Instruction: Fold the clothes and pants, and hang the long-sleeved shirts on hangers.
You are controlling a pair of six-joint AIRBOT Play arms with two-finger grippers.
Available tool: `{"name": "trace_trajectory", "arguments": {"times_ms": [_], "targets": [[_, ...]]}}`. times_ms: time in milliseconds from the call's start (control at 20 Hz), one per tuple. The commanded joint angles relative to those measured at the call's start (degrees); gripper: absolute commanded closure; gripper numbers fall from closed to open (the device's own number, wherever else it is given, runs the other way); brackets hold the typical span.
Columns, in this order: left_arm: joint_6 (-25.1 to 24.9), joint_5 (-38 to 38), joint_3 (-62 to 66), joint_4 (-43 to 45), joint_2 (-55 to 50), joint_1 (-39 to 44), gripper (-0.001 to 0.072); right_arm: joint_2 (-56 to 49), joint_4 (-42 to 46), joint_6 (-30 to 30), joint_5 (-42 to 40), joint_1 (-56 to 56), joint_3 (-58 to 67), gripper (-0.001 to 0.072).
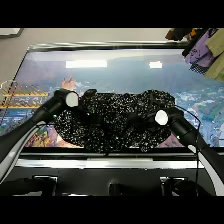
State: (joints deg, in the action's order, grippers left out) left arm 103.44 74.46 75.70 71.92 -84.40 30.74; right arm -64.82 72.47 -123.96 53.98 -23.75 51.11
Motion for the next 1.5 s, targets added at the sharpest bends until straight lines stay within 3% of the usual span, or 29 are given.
{"name": "trace_trajectory", "arguments": {"times_ms": [0,100,350,450,600,700,850,950,1050,1100,1300,1450], "targets": [[-1.4,0.1,-0.7,2.4,4.6,-6.5,-0.0004,0.5,-2.8,3.9,2.9,0.0,0.0,0.0673],[-2.0,-0.1,-4.3,6.5,10.9,-14.6,-0.0004,1.7,-2.8,5.4,5.2,0.0,0.0,0.0672],[-14.6,3.1,-14.3,9.0,21.0,-40.4,-0.0003,4.7,-2.6,6.8,9.2,0.0,0.0,0.0672],[-16.7,6.8,-14.6,9.4,20.7,-47.4,-0.0001,5.3,-2.6,7.3,10.3,0.0,0.0,0.0672],[-11.1,1.5,-14.7,10.3,19.8,-54.6,-0.0002,5.3,-2.6,7.8,10.8,0.0,0.0,0.0672],[-13.4,-0.7,-12.4,9.5,18.4,-62.0,-0.0003,5.3,-2.5,7.8,10.5,0.0,0.0,0.0672],[-21.6,-0.3,-2.4,3.4,13.2,-77.1,-0.0003,5.3,-2.1,7.8,10.4,0.0,0.0,0.0672],[-31.0,-0.6,3.4,3.1,9.5,-85.0,-0.0002,5.3,-2.0,7.8,10.4,0.0,0.0,0.0672],[-40.8,-3.2,4.9,3.0,6.9,-90.2,-0.0001,5.3,-1.5,8.5,10.8,0.0,0.0,0.0672],[-43.1,-4.7,4.9,3.0,5.9,-91.7,-0.0001,5.3,-1.5,9.4,11.0,0.0,0.0,0.0671],[-43.7,-13.0,4.9,1.3,2.2,-95.8,0.0002,5.3,-1.3,9.6,9.7,0.0,0.0,0.0671],[-47.4,-13.0,4.9,1.3,-2.7,-96.0,0.0003,5.3,-1.3,9.6,8.1,0.0,0.0,0.0671]]}}
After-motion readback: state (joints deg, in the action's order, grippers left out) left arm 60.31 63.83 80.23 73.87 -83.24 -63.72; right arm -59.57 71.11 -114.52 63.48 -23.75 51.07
